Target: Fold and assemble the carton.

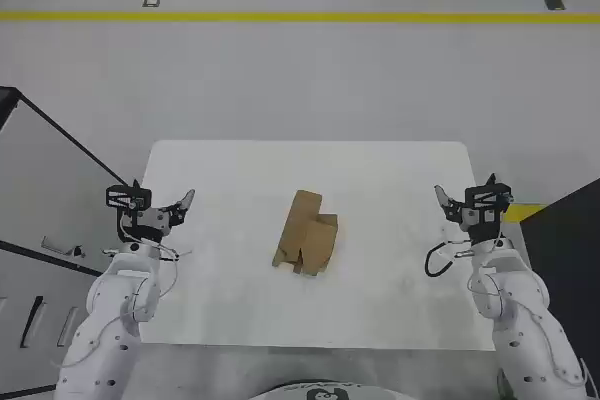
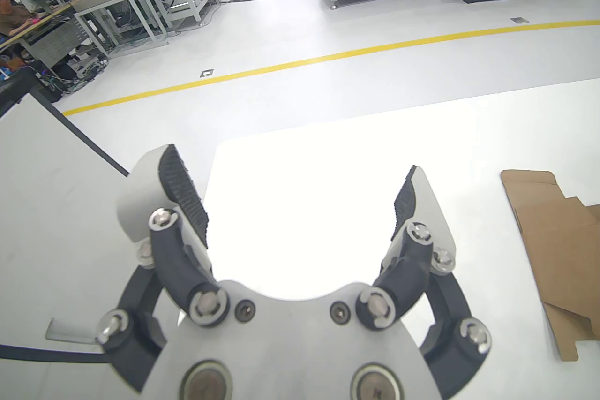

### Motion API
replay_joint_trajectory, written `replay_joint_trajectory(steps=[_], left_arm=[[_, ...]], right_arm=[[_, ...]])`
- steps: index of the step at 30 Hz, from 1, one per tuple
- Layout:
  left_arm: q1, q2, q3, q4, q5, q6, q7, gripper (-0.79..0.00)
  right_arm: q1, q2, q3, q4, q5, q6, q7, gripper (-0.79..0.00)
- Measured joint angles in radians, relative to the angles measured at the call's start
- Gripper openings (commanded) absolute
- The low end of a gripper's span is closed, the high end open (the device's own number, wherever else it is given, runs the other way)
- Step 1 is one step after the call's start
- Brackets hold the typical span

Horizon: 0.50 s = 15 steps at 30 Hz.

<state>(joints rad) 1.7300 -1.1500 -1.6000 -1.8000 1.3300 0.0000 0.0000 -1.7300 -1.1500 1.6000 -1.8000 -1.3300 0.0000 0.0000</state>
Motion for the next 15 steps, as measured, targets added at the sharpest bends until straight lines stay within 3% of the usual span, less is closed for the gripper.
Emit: replay_joint_trajectory(steps=[3,10,15], left_arm=[[-0.002,0.0,0.003,-0.004,-0.002,-0.009,0.006,0.0],[0.025,0.001,0.049,-0.043,0.049,-0.131,0.015,0.0],[0.025,0.001,0.048,-0.042,0.049,-0.121,0.015,0.0]], right_arm=[[0.0,0.0,0.0,0.0,0.0,0.0,0.0,0.0],[0.0,0.0,0.0,0.0,0.0,0.0,0.0,0.0],[0.0,0.0,0.0,0.0,0.0,0.0,0.0,0.0]])
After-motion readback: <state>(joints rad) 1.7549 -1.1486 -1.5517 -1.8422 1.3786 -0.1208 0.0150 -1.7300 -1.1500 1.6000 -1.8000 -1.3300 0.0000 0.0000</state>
